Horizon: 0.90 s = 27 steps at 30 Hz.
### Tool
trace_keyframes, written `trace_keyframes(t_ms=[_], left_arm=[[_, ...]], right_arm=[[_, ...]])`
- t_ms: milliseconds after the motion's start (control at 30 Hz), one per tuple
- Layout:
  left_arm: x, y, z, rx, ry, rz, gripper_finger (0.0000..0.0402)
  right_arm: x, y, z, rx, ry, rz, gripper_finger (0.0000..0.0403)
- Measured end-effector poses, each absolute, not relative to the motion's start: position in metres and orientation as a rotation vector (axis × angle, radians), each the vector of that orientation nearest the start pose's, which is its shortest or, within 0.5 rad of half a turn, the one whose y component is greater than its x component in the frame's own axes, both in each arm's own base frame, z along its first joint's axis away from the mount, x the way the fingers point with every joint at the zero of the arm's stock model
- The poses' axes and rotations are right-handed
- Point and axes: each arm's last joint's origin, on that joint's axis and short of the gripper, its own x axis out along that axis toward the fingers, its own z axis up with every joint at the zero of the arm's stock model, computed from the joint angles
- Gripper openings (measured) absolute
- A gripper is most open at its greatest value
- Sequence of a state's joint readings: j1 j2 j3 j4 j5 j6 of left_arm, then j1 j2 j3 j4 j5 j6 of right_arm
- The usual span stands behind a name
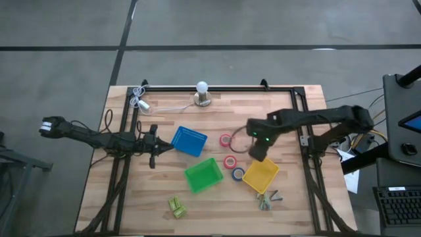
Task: Pick and place Stapler, Stapler remover, tape
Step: Put the pink tape into the yellow bin
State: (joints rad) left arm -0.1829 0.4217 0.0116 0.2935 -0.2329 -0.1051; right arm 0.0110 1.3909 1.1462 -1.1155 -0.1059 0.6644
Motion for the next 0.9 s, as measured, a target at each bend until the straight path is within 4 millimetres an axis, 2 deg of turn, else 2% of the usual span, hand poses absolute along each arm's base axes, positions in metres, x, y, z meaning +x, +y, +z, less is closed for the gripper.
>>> trace_keyframes(t_ms=[133, 333, 600, 900], left_arm=[[0.122, -0.016, 0.158, -0.081, 0.111, 0.056, 0.0035], [0.122, -0.016, 0.158, -0.081, 0.111, 0.056, 0.0035], [0.122, -0.016, 0.158, -0.081, 0.111, 0.056, 0.0035], [0.122, -0.016, 0.158, -0.081, 0.111, 0.056, 0.0035]], right_arm=[[0.234, 0.025, 0.267, 0.648, 1.345, -0.356, 0.0034], [0.226, 0.044, 0.24, 0.623, 1.455, -0.39, 0.0034], [0.23, 0.048, 0.207, 0.611, 1.512, -0.414, 0.0046], [0.232, 0.049, 0.191, 0.545, 1.571, -0.389, 0.0063]])
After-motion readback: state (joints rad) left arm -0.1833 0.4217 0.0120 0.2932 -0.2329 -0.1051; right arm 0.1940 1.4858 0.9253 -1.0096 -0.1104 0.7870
